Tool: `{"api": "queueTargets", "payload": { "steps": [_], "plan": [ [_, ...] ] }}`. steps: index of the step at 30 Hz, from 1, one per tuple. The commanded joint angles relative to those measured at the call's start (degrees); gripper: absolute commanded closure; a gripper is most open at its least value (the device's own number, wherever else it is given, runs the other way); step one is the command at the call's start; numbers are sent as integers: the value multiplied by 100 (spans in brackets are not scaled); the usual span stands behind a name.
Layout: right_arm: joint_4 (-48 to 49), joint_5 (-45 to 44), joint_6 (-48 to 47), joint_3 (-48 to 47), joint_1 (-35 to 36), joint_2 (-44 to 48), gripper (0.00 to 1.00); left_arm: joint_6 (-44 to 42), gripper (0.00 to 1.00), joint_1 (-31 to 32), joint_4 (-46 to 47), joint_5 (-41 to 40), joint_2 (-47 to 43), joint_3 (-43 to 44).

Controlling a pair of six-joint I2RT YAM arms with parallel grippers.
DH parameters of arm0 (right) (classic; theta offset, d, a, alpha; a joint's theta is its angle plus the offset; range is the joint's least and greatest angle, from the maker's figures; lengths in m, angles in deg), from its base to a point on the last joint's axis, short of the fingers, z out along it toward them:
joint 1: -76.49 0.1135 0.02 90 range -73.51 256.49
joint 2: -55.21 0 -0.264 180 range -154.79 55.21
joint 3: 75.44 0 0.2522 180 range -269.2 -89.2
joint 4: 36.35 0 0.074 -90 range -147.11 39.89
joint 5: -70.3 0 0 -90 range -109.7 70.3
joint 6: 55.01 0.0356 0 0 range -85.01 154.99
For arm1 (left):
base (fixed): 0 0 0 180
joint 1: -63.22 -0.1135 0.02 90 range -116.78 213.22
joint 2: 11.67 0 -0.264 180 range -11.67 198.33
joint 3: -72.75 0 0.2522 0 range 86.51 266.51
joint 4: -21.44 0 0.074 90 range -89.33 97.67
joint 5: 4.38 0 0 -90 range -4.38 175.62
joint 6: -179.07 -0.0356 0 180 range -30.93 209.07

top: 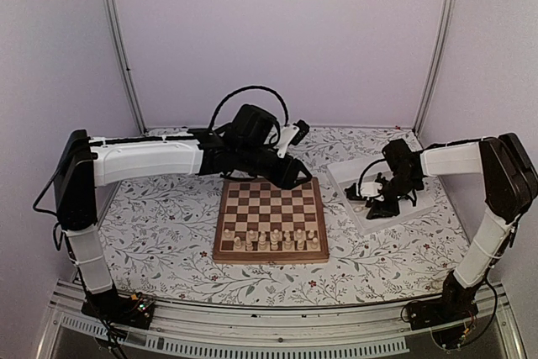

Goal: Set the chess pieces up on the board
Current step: Pick up the chess piece from the storage box.

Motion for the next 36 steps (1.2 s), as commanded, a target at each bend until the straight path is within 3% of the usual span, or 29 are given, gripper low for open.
{"api": "queueTargets", "payload": {
  "steps": [1,20,36],
  "plan": [
    [-474,158,-100,-57,42,117,61,52,53,-68,149,130,-135,-97],
    [-134,-73,-58,-340,77,-16,63,83,53,-70,137,163,-193,-186],
    [-959,-399,-985,-882,407,-598,58,199,53,-61,179,228,-289,-440]
  ]
}}
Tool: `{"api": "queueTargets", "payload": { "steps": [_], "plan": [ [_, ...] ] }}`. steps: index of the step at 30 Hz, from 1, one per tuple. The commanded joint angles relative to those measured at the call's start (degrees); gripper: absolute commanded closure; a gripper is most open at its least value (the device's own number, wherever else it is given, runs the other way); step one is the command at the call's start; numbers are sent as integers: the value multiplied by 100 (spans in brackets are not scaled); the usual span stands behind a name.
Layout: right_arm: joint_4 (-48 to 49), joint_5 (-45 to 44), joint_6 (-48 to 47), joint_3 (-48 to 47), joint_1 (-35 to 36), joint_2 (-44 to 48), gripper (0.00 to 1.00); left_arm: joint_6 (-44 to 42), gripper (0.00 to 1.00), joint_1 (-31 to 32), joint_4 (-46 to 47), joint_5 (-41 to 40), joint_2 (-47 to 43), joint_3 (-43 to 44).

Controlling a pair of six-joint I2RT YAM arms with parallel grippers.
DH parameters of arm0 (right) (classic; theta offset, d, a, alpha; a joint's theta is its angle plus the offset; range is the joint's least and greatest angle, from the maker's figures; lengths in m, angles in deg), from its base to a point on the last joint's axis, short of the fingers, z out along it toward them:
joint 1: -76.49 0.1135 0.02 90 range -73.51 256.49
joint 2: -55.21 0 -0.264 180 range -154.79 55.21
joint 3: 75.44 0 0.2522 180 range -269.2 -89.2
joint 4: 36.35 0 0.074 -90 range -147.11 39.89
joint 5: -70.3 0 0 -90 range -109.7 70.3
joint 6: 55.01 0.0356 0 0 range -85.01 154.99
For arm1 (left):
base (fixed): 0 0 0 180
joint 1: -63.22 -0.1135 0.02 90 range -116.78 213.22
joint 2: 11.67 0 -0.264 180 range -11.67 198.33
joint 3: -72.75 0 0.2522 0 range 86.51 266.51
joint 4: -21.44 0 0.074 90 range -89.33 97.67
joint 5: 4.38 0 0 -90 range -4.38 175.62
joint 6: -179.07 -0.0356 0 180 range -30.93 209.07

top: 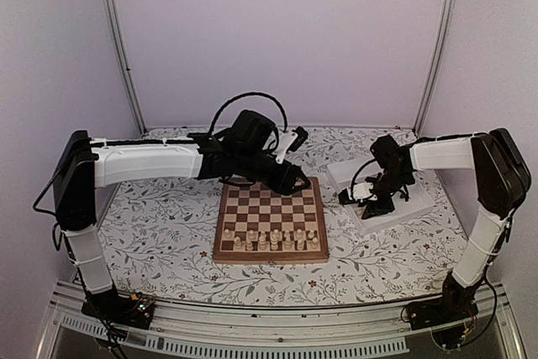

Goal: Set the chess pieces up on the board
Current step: Pick up the chess piece from the storage box.

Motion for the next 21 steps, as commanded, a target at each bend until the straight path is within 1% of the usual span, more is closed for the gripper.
{"api": "queueTargets", "payload": {
  "steps": [1,6,9,16,21],
  "plan": [
    [-452,-223,-277,-324,39,-328,58,99,53,-61,97,26,-269,-224],
    [-814,-334,-331,-338,17,-421,59,73,53,-56,151,10,-313,-310],
    [-860,-363,-190,-363,17,-460,64,38,53,-61,166,33,-280,-281],
    [-927,-263,167,-452,-65,-488,80,-4,53,-61,171,96,-226,-256],
    [-1035,-211,337,-454,-212,-463,86,-65,53,-64,159,105,-243,-267]
  ]
}}
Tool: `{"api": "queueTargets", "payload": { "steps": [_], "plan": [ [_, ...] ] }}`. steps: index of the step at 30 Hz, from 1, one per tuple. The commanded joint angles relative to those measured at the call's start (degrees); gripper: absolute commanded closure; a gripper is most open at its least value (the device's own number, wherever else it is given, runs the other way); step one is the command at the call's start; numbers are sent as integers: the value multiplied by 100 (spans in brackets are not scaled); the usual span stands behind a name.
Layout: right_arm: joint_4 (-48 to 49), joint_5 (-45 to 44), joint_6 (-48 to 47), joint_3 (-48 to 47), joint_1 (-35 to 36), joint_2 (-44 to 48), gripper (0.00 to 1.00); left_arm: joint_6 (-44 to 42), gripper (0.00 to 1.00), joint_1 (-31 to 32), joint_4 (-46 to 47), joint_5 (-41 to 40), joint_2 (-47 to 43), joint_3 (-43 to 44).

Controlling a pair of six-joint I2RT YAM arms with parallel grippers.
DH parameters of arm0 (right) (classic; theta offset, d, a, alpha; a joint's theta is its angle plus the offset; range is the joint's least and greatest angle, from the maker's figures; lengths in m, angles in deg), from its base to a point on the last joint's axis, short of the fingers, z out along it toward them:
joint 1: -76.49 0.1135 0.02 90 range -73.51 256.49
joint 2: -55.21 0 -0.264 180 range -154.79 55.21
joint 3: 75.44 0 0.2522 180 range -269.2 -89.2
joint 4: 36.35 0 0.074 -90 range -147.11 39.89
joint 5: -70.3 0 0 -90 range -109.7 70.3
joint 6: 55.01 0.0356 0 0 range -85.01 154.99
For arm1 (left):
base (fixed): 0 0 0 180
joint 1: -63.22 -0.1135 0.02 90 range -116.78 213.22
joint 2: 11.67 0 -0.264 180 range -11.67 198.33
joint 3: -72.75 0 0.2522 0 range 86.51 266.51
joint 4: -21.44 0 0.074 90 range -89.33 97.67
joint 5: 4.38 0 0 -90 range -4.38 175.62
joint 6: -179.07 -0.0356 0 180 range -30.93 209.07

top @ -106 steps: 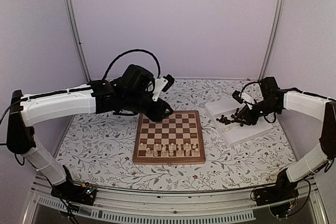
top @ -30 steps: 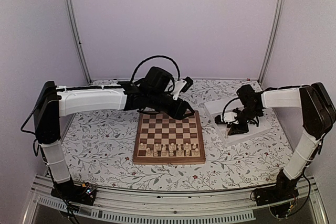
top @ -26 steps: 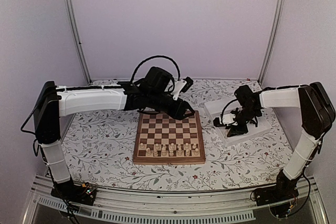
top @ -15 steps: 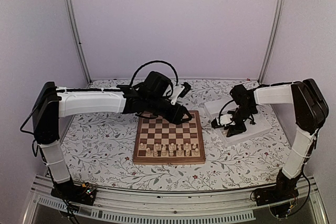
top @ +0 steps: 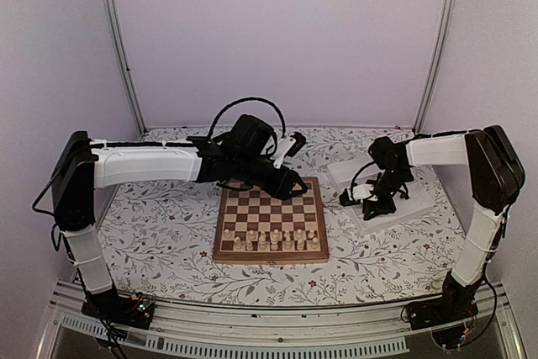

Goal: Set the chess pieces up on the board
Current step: Pick up the chess piece from the storage box.

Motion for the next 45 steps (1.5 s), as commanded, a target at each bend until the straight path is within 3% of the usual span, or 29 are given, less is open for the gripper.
{"api": "queueTargets", "payload": {
  "steps": [1,10,23,35,41,45],
  "plan": [
    [-336,43,221,-61,-181,-81,87,-112,53,-65,165,63,-178,-13],
    [-544,851,751,-132,-596,726,90,48,53,-70,828,433,107,171],
    [165,2725,2084,-142,-518,1804,91,1360,52,1,2871,1227,976,491],
    [366,2655,2450,197,-73,2259,90,1638,52,357,2985,1486,1759,1255],
    [353,2682,2507,235,-56,2397,90,1709,60,387,2906,1571,1844,1376],
    [363,2715,2517,287,-52,2469,90,1782,59,404,2889,1481,1824,1316]
  ]
}}
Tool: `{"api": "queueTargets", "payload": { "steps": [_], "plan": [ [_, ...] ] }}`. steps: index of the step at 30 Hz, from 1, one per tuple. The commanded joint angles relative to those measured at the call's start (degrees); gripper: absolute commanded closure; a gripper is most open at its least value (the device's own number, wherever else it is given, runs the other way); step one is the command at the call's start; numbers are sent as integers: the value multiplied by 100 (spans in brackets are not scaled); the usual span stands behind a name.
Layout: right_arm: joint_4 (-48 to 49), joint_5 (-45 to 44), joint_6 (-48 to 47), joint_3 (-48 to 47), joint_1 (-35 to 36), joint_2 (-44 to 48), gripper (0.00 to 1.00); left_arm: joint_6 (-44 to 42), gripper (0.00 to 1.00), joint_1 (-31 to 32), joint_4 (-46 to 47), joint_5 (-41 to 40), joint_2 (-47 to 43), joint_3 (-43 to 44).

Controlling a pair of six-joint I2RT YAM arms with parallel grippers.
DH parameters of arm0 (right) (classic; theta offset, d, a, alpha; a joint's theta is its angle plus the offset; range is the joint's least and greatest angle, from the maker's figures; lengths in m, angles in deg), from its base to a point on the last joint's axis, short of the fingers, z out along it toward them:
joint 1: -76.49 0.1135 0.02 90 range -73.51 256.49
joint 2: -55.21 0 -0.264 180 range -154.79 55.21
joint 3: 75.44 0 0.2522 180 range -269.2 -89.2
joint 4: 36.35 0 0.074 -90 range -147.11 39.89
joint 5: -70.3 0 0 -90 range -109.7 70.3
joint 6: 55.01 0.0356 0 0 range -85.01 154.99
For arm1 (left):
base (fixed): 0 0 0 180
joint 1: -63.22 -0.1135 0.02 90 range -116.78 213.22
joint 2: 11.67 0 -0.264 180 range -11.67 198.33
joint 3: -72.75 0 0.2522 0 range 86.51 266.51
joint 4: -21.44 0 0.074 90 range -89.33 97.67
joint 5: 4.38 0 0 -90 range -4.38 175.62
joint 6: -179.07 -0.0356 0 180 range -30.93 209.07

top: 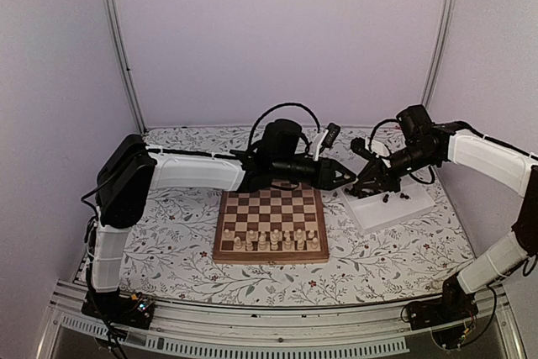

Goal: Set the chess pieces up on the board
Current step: Pick up the chess piece from the storage box, then place the chess piece on the chessboard.

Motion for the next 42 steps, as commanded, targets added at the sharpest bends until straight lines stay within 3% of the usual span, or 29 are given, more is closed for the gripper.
{"api": "queueTargets", "payload": {
  "steps": [1,12,18,25,30,37,42],
  "plan": [
    [79,161,87,106,42,215,90,98,59,74,67,22,80,86],
    [109,222,113,212,47,341,90,158,88,74,274,-8,-8,-83],
    [134,321,208,212,52,415,90,-172,94,-31,68,-149,-432,-392],
    [409,301,266,485,52,306,90,-1114,96,-200,-951,-1180,-2023,-1372],
    [786,387,429,632,49,24,90,-1421,95,-148,-2321,-2252,-3426,-2484],
    [887,246,657,382,95,-311,90,-562,94,-13,-3375,-3233,-5228,-4335],
    [965,64,692,427,130,-344,90,-50,94,74,-3431,-3281,-5777,-5154]
  ]
}}
